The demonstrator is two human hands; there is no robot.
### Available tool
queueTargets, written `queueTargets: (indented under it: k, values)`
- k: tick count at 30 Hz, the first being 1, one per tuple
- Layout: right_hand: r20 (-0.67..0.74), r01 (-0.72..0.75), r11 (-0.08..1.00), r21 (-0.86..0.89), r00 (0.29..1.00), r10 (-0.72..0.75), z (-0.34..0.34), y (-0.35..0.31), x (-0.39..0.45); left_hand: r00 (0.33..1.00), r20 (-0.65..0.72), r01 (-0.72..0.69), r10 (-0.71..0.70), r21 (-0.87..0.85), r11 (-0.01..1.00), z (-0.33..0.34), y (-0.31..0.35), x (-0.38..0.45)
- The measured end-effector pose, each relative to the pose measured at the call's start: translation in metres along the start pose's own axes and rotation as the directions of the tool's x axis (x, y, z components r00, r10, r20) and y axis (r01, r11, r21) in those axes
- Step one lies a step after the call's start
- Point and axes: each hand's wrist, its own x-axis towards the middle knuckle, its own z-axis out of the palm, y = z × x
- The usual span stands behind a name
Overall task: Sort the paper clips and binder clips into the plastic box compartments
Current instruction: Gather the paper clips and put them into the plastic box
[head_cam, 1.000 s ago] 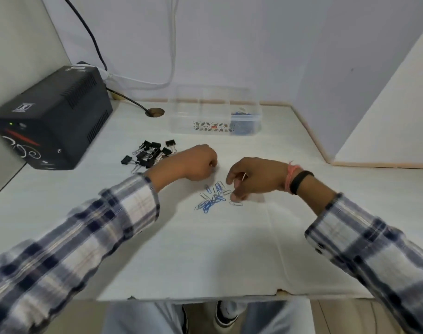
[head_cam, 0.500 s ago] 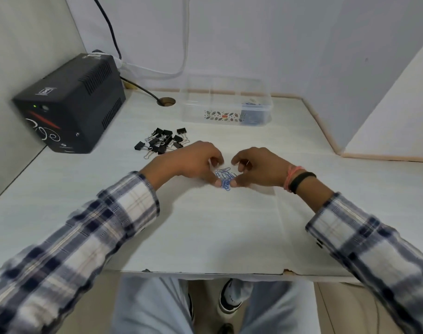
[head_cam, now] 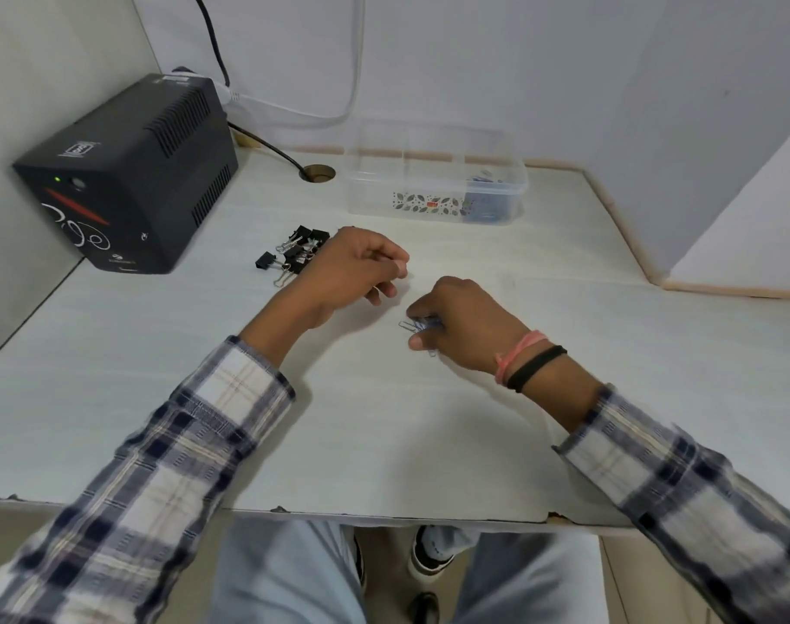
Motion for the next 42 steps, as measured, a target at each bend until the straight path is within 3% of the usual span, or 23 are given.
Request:
queueTargets:
  k: [7, 12, 15, 17, 19, 21, 24, 27, 33, 42]
  values:
    - [-0.108, 0.125, 0.986, -0.110, 0.985, -0.137, 0.005, 0.004, -0.007, 1.000, -0.007, 0.024, -0.024, -0.040, 0.999, 0.002, -0.014, -0.003]
    - [-0.185, 0.103, 0.987, -0.122, 0.975, -0.124, 0.012, 0.008, -0.001, 1.000, -0.019, 0.011, -0.011, -0.023, 1.000, 0.001, -0.015, -0.004]
    - [-0.271, 0.050, 0.998, 0.036, 0.962, -0.038, 0.008, 0.019, 0.002, 1.000, -0.029, -0.009, 0.010, 0.010, 1.000, 0.000, -0.017, -0.005]
    - [-0.307, -0.028, 0.957, 0.290, 0.944, 0.121, 0.000, 0.027, 0.000, 0.999, -0.023, -0.033, 0.034, 0.056, 0.998, 0.000, -0.019, -0.005]
    - [-0.210, -0.106, 0.761, 0.640, 0.929, 0.306, -0.009, 0.036, -0.001, 0.999, 0.031, -0.044, 0.040, 0.148, 0.988, 0.001, -0.020, -0.007]
    - [-0.034, -0.153, 0.385, 0.910, 0.899, 0.438, -0.014, 0.045, 0.000, 0.992, 0.118, -0.071, 0.036, 0.301, 0.951, 0.006, -0.018, -0.010]
    - [0.220, -0.192, -0.108, 0.975, 0.835, 0.504, -0.019, 0.051, 0.002, 0.964, 0.254, -0.208, 0.079, 0.535, 0.819, 0.017, -0.014, -0.011]
    - [0.333, -0.140, -0.418, 0.897, 0.837, 0.435, -0.024, 0.055, 0.003, 0.937, 0.338, -0.281, 0.082, 0.594, 0.754, 0.032, -0.011, -0.009]
    - [0.359, -0.087, -0.653, 0.753, 0.885, 0.297, -0.027, 0.061, 0.002, 0.901, 0.398, -0.381, 0.174, 0.532, 0.757, 0.045, -0.009, 0.005]
    - [0.347, -0.088, -0.709, 0.700, 0.910, 0.229, -0.025, 0.064, -0.005, 0.884, 0.381, -0.449, 0.270, 0.535, 0.716, 0.053, -0.007, 0.005]
